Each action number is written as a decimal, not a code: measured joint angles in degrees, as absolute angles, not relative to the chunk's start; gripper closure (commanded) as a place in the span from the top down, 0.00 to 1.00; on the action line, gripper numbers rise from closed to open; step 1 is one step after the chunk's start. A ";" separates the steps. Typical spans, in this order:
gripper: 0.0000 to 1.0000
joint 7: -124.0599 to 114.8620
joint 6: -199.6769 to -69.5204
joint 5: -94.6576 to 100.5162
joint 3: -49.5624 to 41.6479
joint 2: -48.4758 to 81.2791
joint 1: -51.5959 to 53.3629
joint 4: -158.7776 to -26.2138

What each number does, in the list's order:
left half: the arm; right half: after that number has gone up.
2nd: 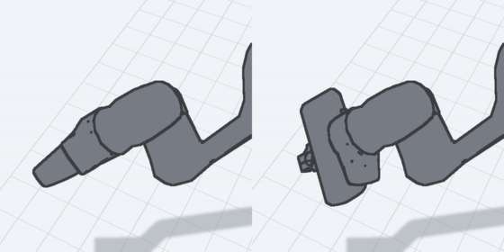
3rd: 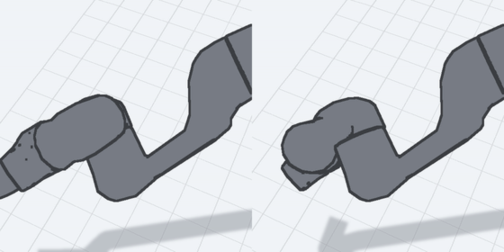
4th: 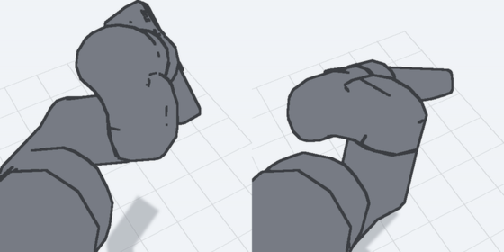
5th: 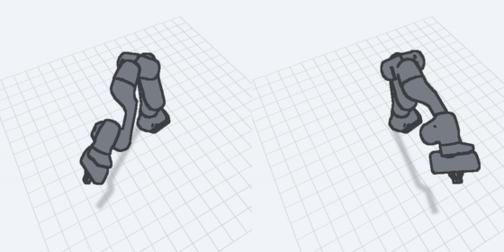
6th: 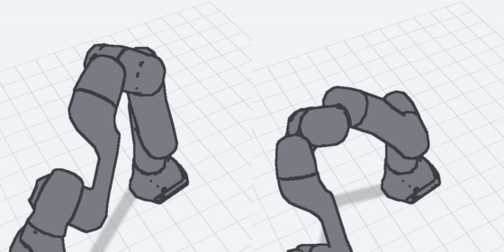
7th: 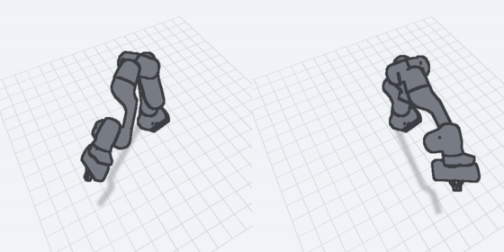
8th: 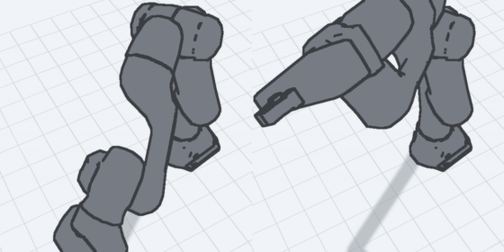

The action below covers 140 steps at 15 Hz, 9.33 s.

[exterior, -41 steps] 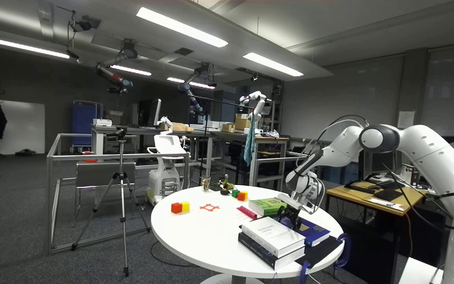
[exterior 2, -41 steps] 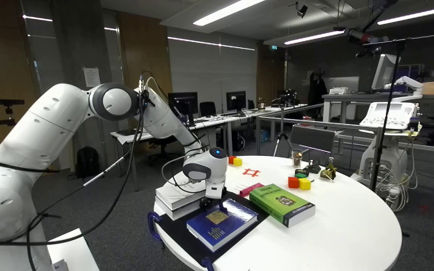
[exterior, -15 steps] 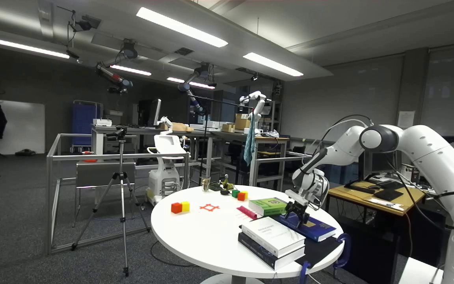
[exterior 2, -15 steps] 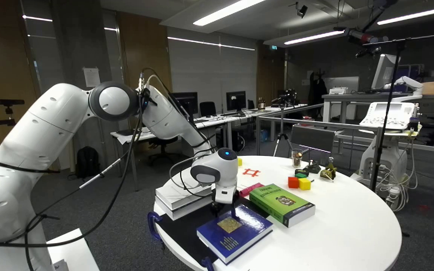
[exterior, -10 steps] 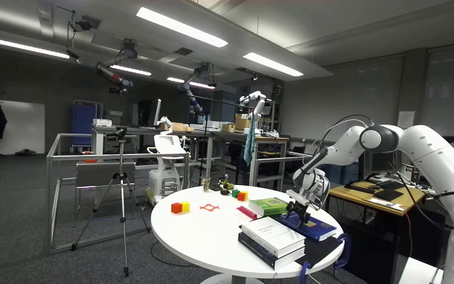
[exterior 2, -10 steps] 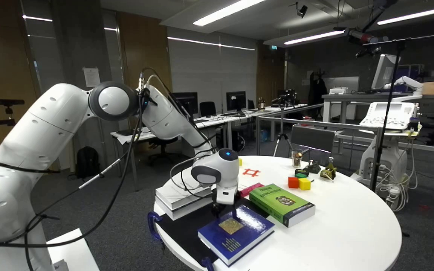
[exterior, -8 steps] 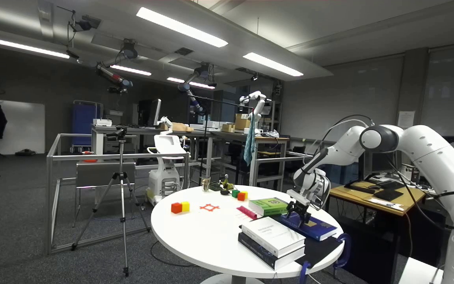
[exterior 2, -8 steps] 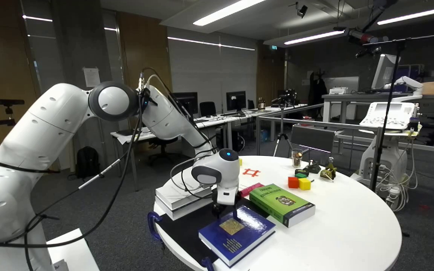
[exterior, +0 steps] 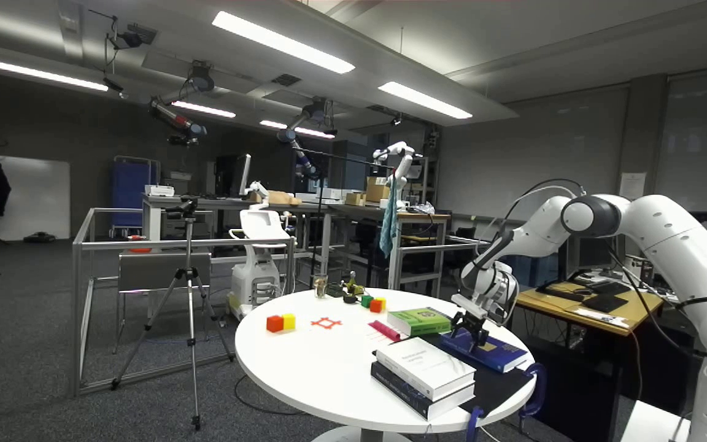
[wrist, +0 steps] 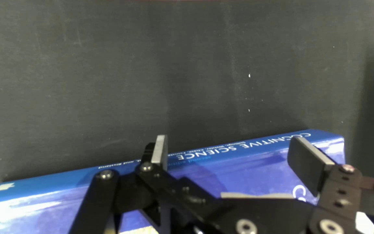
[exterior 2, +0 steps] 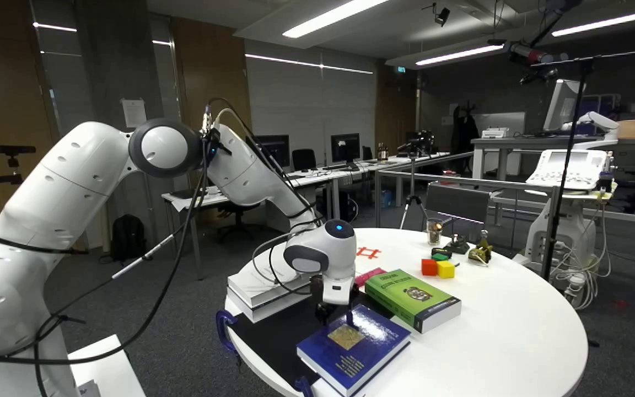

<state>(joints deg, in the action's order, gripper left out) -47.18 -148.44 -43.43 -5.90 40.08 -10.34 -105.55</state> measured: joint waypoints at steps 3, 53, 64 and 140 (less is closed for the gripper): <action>1.00 -47.16 -148.44 -43.43 -6.02 40.08 -10.98 -105.06; 1.00 -46.48 -137.03 -41.76 -8.16 43.24 -11.74 -101.45; 1.00 -43.23 -137.03 -40.60 -9.27 43.24 -12.34 -101.22; 1.00 -39.73 -128.14 -38.76 -9.66 49.94 -18.16 -87.44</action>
